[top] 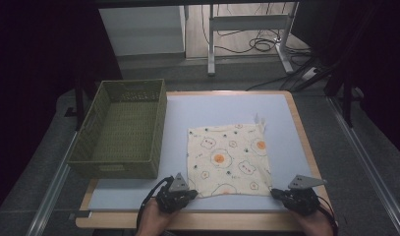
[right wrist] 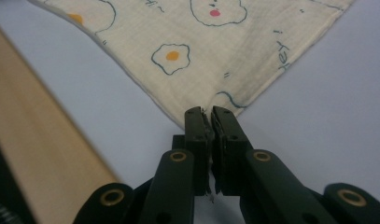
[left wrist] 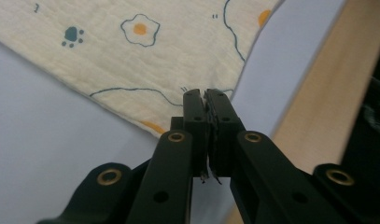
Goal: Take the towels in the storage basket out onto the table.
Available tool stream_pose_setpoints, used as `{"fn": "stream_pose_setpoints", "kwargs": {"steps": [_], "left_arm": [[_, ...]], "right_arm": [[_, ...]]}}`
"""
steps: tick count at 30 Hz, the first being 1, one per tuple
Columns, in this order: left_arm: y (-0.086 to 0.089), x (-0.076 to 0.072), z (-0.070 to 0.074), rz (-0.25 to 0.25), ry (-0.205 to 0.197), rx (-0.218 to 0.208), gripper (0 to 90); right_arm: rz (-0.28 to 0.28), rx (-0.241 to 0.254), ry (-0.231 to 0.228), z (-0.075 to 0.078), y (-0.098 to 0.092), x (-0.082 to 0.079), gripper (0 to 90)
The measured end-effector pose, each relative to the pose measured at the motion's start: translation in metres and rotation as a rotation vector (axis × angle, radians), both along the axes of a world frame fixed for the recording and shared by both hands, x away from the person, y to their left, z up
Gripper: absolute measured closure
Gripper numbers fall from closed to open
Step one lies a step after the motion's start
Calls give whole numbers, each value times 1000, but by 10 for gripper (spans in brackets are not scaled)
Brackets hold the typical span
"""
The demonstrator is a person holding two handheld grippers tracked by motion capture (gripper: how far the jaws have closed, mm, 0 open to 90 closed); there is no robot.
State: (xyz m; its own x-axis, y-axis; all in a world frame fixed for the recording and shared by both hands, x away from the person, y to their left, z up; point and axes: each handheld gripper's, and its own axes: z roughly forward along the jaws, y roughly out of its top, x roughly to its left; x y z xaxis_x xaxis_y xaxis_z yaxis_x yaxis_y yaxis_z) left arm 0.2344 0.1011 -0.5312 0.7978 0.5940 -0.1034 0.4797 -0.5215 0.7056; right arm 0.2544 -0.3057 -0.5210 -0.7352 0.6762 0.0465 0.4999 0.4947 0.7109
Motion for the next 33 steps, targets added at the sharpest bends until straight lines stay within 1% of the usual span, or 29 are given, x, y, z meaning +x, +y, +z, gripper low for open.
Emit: {"fn": "stream_pose_setpoints", "kwargs": {"steps": [1,2,3,4,5,7,8,9,10,11,12,13,14,15,16,17,19,21,23,24,27,29,30,33], "left_arm": [[0,0,0,0,0,0,862],[1,-2,1,-4,-2,-8,798],[2,-3,2,1,-13,-8,798],[4,1,6,26,-30,-6,717],[4,1,6,26,-30,-6,688],[6,12,11,57,-42,-18,675],[5,26,15,85,-65,-6,656],[5,26,15,85,-65,-6,642],[4,37,17,102,-73,-4,642],[3,44,18,111,-73,-7,628],[2,56,20,124,-79,-4,619],[2,65,22,138,-85,-5,612],[1,71,23,148,-86,-5,600],[0,80,25,157,-87,-3,600],[0,89,26,173,-91,-2,597],[-1,95,27,184,-95,-2,591],[-2,111,28,209,-93,-2,585],[-3,121,28,229,-99,5,584],[-7,132,27,242,-98,3,584],[-9,136,26,258,-100,13,579],[-13,149,22,283,-99,24,576],[-14,156,19,300,-96,23,579],[-14,162,18,312,-88,16,580],[-14,173,17,335,-85,25,588]], "right_arm": [[0,0,0,0,0,0,850],[10,8,6,3,-2,-8,839],[10,8,6,3,-2,-8,839],[14,25,-4,9,-4,-10,807],[14,25,-4,9,-4,-10,807],[4,38,-15,16,-6,-6,787],[-6,41,-27,21,-6,5,784],[-6,41,-27,21,-6,5,784],[-11,41,-29,22,-5,12,783],[-19,42,-23,23,-3,23,765],[-26,39,-21,23,-2,30,763],[-35,34,-22,23,1,41,753],[-45,28,-17,24,4,56,730],[-45,28,-17,24,4,56,730],[-50,27,-14,25,5,64,720],[-58,22,-11,26,7,73,707],[-72,18,-14,27,8,86,690],[-82,17,-17,28,8,96,684],[-92,18,-21,29,7,108,682],[-93,23,-25,30,7,113,683],[-94,30,-38,32,9,128,683],[-93,23,-44,32,12,138,683],[-94,20,-46,33,14,142,684],[-97,4,-55,33,22,158,694]]}}
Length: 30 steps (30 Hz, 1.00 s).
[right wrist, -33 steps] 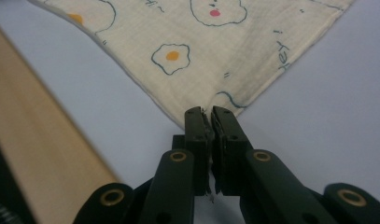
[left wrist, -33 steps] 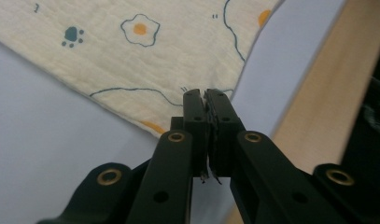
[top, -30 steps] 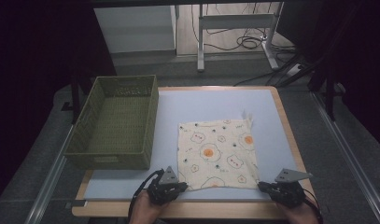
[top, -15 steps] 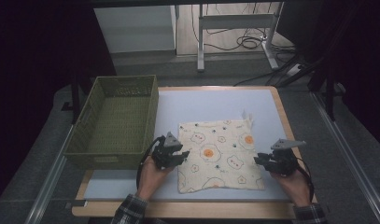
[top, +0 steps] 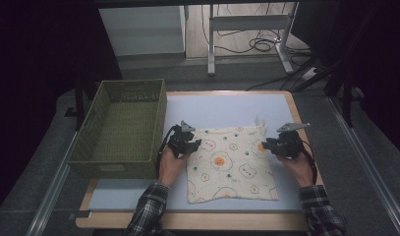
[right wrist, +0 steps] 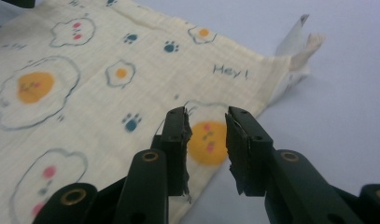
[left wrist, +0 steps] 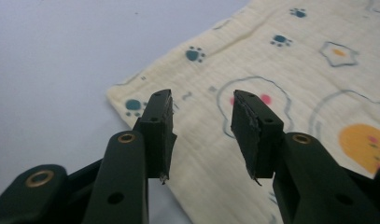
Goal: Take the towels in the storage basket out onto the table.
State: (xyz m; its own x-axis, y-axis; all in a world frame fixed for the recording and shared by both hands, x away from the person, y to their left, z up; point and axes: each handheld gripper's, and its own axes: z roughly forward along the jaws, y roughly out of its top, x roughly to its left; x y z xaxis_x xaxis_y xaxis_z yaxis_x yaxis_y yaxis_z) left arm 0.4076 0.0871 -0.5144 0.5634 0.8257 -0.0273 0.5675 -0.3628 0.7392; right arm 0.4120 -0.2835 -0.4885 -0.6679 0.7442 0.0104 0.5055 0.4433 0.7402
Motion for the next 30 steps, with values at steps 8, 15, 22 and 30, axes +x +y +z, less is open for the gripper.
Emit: {"fn": "stream_pose_setpoints", "kwargs": {"steps": [8,15,22,30], "left_arm": [[3,27,-2,76,10,8,599],[9,44,-7,129,20,18,593],[14,53,-16,171,42,36,568],[12,54,-21,141,73,0,733]], "right_arm": [[-57,-17,-13,-3,11,43,730],[-87,-34,-16,-8,13,63,728],[-120,-46,9,-18,13,81,688],[-118,-110,19,-26,18,85,835]]}}
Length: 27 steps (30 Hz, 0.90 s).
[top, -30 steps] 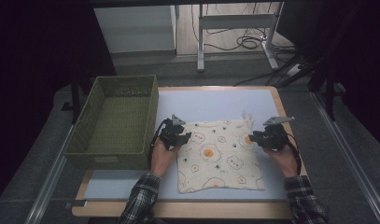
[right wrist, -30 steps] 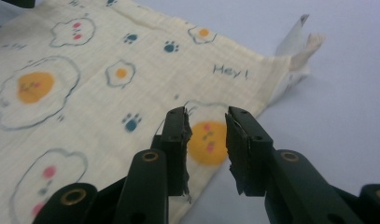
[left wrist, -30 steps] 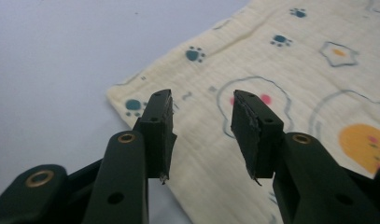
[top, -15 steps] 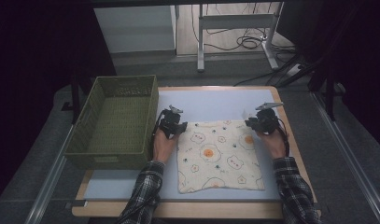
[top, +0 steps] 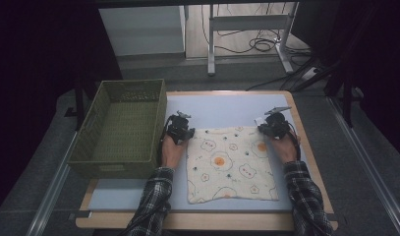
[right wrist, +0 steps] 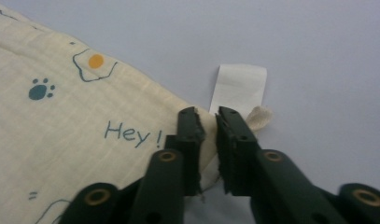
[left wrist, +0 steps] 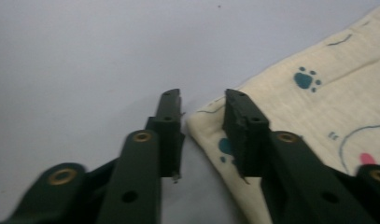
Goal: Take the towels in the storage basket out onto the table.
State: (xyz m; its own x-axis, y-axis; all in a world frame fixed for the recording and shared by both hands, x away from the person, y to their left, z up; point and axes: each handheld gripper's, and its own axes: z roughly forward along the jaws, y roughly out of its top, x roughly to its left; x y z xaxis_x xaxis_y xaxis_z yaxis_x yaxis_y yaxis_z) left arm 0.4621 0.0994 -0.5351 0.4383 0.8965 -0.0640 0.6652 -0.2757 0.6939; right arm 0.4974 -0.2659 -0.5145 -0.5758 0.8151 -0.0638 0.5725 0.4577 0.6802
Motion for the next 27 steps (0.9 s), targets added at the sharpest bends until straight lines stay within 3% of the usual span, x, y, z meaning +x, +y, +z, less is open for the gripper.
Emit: {"fn": "stream_pose_setpoints", "kwargs": {"steps": [1,4,9,15,21,27], "left_arm": [[-1,0,0,-4,5,-10,733],[-2,0,2,-23,23,-21,863],[-2,-5,10,-24,-9,-24,867],[-8,-24,28,-52,-70,25,863],[-11,-45,34,-74,-85,26,862],[-15,-70,34,-119,-111,18,862]], "right_arm": [[2,6,6,0,0,0,853],[3,12,25,2,1,0,893],[18,7,6,8,1,-3,895],[54,23,-39,27,-3,-19,895],[89,18,-65,40,-14,-46,894],[107,33,-68,40,-24,-66,893]]}}
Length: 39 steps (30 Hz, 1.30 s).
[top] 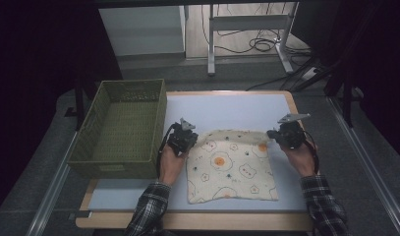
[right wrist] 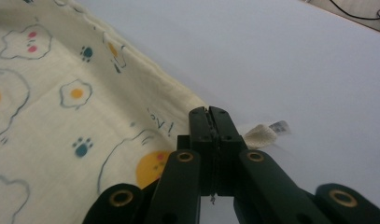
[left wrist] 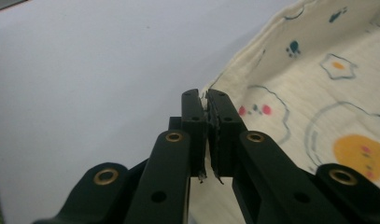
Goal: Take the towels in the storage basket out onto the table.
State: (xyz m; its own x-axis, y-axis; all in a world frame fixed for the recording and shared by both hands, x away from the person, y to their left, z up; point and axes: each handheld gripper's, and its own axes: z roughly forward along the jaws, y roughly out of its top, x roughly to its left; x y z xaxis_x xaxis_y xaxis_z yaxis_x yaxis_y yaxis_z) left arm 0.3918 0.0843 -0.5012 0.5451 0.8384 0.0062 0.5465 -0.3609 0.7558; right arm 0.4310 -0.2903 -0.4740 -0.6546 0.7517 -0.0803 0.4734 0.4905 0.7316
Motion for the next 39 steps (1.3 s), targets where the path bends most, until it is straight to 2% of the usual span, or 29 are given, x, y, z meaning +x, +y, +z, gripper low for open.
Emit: {"fn": "stream_pose_setpoints", "kwargs": {"steps": [1,5,8,9,13,15,16,17,21,27,32,35,39], "left_arm": [[-1,-5,0,-9,-5,-5,862],[-5,-22,-1,-32,-26,6,863],[-4,-35,-1,-47,-34,-7,862],[-4,-40,-2,-51,-37,-8,862],[-4,-58,-3,-78,-44,-12,861],[-2,-67,-3,-89,-49,-15,861],[-1,-70,-3,-93,-51,-20,861],[-1,-74,-3,-97,-52,-19,861],[2,-89,-4,-113,-58,-34,861],[17,-109,-4,-131,-55,-97,861],[23,-122,-3,-150,-58,-105,860],[23,-131,-5,-168,-57,-102,859],[22,-141,-9,-185,-52,-94,857]], "right_arm": [[9,8,-3,-1,-5,-9,893],[18,27,1,-3,-10,-19,892],[29,45,3,-4,-15,-31,891],[35,53,3,-5,-18,-40,891],[47,62,5,-6,-22,-52,890],[55,64,4,-7,-24,-61,890],[68,70,1,-8,-25,-71,890],[68,70,1,-8,-25,-71,890],[91,58,-2,-10,-25,-91,890],[118,28,-18,-11,-27,-121,890],[145,39,-18,-10,-28,-145,890],[153,37,-14,-11,-27,-151,889],[164,42,15,-18,-25,-159,888]]}}
